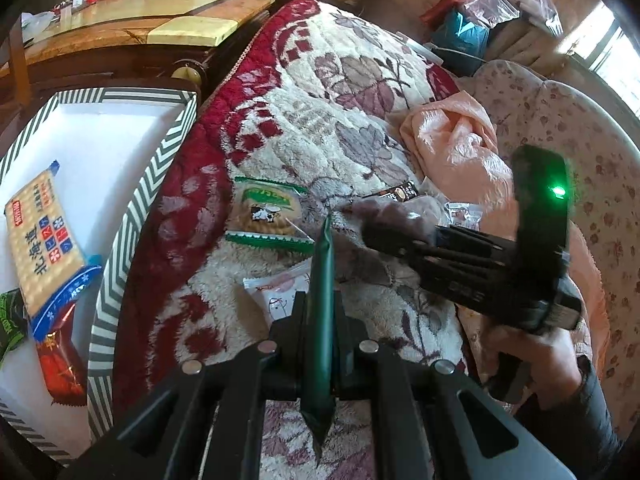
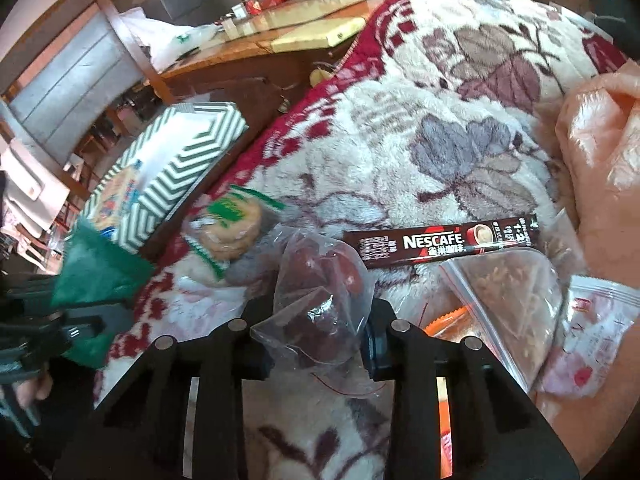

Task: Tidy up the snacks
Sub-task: 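Grasp the clear bag of red dates with the right tool while left holds green packet, then carry the green packet and the date bag over the white tray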

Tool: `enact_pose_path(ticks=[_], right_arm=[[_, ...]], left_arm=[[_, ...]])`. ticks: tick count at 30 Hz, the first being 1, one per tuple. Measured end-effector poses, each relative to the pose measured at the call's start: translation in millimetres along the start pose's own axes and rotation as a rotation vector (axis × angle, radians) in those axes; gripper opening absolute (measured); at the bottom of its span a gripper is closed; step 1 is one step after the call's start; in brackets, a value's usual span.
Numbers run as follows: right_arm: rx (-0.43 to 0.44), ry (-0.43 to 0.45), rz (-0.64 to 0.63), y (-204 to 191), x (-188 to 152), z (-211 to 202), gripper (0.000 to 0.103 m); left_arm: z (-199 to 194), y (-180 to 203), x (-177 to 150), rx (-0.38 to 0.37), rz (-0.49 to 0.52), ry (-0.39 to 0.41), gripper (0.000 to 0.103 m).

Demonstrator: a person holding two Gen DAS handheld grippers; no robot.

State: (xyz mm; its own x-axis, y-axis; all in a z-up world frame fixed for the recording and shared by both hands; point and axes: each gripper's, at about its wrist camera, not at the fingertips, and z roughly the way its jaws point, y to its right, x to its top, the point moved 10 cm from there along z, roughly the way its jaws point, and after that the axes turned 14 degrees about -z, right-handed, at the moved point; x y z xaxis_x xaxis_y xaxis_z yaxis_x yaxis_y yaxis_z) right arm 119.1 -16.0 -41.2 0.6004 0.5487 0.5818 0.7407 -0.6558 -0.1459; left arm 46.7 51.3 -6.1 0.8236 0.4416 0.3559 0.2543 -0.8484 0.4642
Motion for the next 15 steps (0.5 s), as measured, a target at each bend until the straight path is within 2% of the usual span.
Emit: enact_pose_path(ticks=[5, 15], right_arm=[[0.012, 0.034, -0.025, -21.1, 6.1, -16.7, 0.031], [0.032, 0.065, -0.068, -61.7, 15.7, -32.4, 0.031]], left_arm=[[-8.1, -2.9, -1.7, 0.004, -0.005, 0.021, 0.011], [-32.7, -27.6, 2.1, 0.064, -0.023, 0.093, 0.011]])
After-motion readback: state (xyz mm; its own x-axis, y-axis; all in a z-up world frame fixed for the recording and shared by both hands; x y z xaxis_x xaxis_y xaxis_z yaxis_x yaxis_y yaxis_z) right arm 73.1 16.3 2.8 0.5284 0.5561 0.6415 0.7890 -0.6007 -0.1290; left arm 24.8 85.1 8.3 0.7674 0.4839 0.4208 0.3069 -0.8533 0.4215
